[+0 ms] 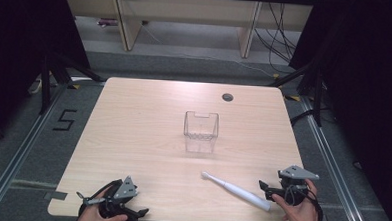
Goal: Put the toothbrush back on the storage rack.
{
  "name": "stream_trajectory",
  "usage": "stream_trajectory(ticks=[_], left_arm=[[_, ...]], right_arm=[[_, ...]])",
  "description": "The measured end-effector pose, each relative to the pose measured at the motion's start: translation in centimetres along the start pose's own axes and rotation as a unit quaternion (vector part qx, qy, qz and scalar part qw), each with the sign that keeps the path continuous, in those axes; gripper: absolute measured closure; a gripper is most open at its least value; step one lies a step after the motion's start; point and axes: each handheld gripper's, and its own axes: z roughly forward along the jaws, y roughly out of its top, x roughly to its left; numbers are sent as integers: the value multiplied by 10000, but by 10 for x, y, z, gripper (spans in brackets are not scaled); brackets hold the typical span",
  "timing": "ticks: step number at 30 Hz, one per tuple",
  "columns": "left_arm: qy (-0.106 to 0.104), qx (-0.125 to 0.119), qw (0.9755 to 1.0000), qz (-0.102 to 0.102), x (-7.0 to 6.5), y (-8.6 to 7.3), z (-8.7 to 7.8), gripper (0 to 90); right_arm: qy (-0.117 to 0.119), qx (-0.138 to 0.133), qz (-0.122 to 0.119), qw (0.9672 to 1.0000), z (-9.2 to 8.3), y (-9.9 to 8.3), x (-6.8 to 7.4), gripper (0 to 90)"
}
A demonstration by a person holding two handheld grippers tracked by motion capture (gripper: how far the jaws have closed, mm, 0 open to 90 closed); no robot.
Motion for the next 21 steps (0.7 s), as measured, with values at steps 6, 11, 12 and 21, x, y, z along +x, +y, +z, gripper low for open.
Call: stream_trajectory(ticks=[6, 11, 12, 21], left_arm=[[2, 2, 10000, -88, 0, 0, 1, 153], [-3, 3, 10000, -79, 0, -1, 1, 153], [-4, -1, 10000, -86, 0, -1, 1, 153], [3, 22, 10000, -70, 1, 0, 1, 152]], right_arm=[[54, 90, -91, 9999, 1, -1, 0, 240], [80, 73, -162, 9998, 2, 0, 0, 240], [106, 157, -139, 9997, 0, 1, 1, 253], [323, 316, -188, 9988, -2, 9, 8, 270]])
